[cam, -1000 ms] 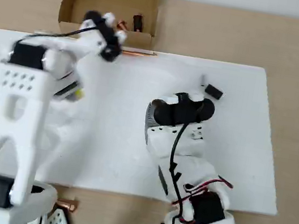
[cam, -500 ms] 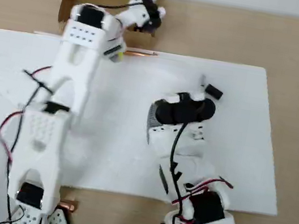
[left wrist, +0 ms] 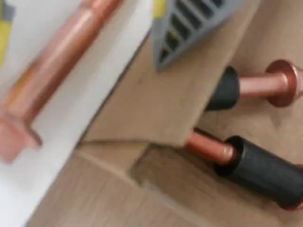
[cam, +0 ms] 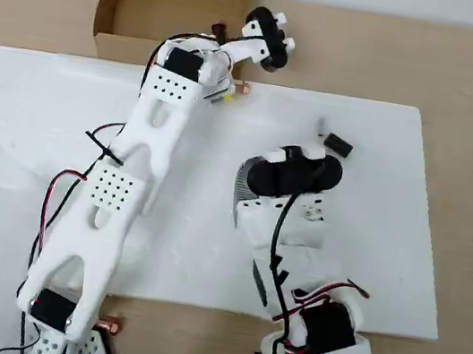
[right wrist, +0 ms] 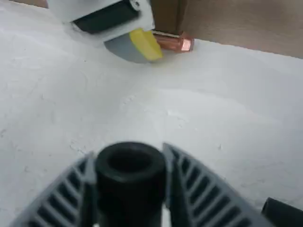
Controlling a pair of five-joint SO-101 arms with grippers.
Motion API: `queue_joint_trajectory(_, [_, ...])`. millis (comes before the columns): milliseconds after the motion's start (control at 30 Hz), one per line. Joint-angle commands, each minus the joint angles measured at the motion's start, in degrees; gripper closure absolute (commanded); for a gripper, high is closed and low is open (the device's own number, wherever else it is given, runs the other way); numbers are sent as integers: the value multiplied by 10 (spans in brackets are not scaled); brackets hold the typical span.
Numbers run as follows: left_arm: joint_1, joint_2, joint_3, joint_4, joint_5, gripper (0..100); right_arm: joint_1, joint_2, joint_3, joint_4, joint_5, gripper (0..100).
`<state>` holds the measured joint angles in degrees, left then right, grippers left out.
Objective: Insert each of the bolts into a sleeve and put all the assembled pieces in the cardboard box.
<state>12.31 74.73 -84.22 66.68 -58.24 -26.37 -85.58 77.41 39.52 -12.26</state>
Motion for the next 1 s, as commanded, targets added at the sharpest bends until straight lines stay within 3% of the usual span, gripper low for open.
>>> queue_joint_trajectory(0, [6,-8,31,-107,12,774,9,-4,-2,-3,-2,989])
queue_joint_trajectory(100, [5,-8,86,-155,9,774,9,-4,-2,-3,-2,989])
queue_joint_trajectory(300, [4,-10,109,-153,8,778,9,-4,-3,-4,-2,989])
queue_joint_trajectory(500, [6,-13,98,-93,11,969,9,-5,-4,-4,-2,989])
queue_joint_trajectory(967, [-4,-32,-115,200,40,992,9,-7,-1,-4,-2,989])
